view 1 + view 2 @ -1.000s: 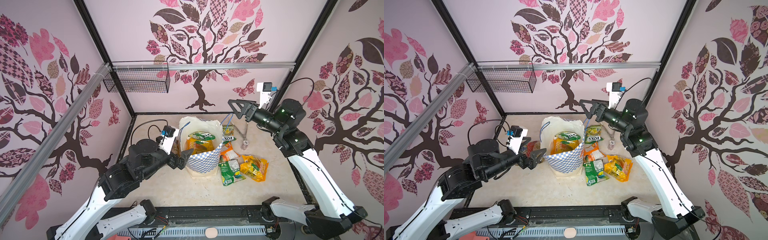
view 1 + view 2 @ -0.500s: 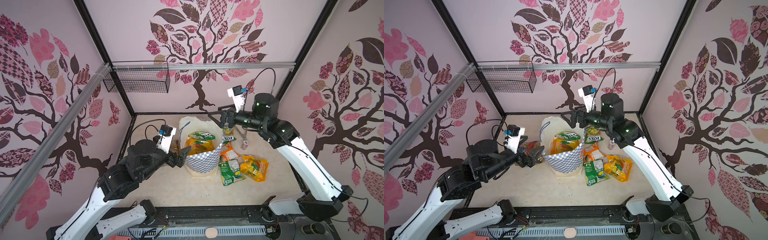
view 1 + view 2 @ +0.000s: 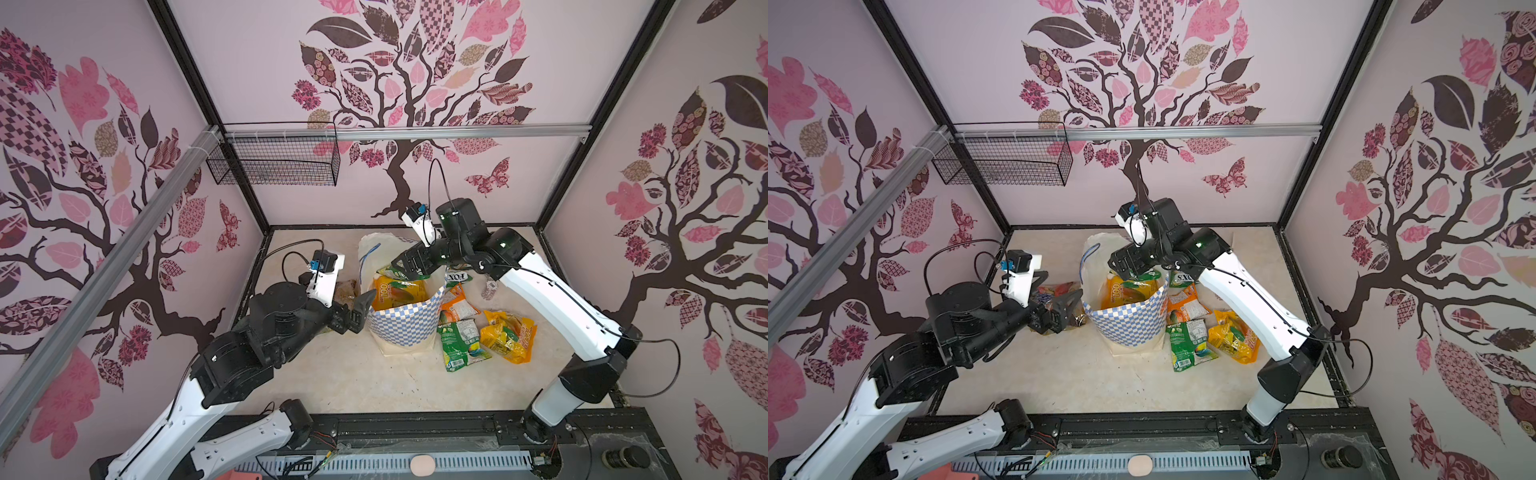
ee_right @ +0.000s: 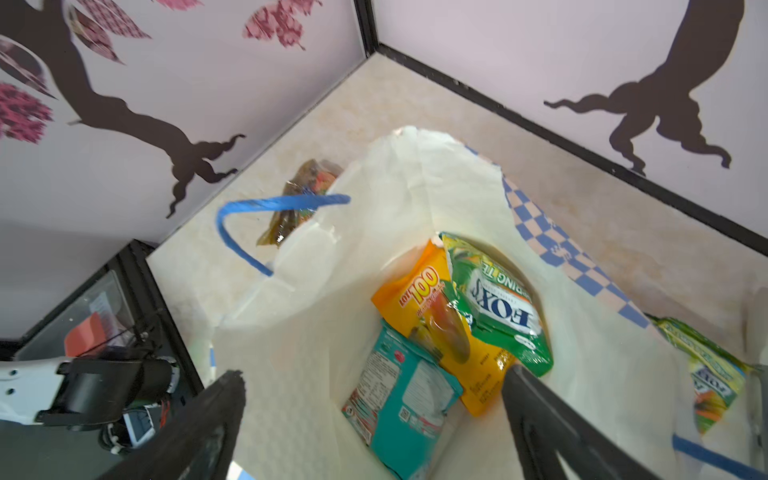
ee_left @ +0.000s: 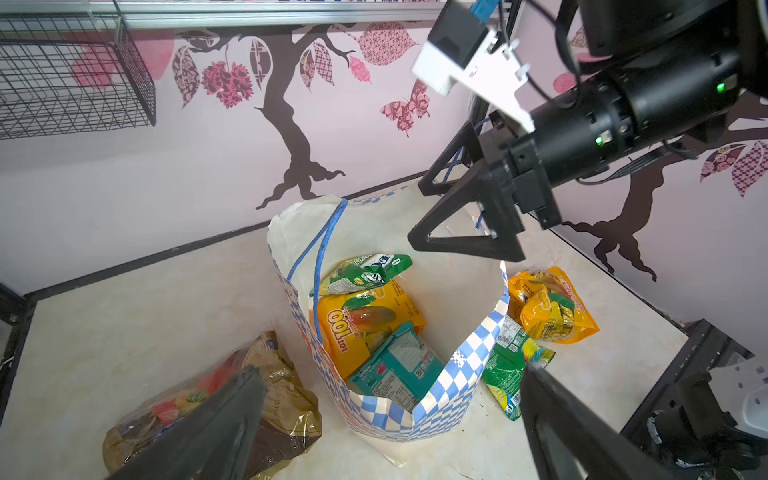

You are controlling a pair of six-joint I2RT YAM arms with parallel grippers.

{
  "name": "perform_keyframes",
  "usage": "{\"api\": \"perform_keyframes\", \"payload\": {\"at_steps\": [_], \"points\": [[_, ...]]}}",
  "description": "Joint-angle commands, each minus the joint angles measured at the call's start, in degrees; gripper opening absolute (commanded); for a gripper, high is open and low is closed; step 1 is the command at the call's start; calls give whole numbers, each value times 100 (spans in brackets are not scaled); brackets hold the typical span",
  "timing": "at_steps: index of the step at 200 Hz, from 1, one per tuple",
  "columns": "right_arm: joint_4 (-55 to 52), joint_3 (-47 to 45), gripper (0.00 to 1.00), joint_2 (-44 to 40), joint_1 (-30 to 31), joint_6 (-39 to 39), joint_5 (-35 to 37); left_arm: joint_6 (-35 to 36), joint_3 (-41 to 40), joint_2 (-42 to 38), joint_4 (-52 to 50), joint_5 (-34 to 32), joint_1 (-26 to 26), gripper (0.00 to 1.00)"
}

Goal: Take the snacks out of the paper bag
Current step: Pick up the snack from the paper bag.

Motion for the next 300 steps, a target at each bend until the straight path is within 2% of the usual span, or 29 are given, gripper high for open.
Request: {"api": "perform_keyframes", "payload": {"at_steps": [1,79,248,300], "points": [[-488,171,100,361,-12,-198,401,-43,-120,-51,-10,-93,-21,98],[-1059,155,99,1470,-5,-98,512,-100,-113,-44,-59,-78,-21,98],[-614,-741,100,2612,260,33,1502,-114,-181,-53,-42,-95,-21,98],[-357,-1156,99,2827,336,195,1375,-118,-203,-62,-35,-90,-17,98]]}}
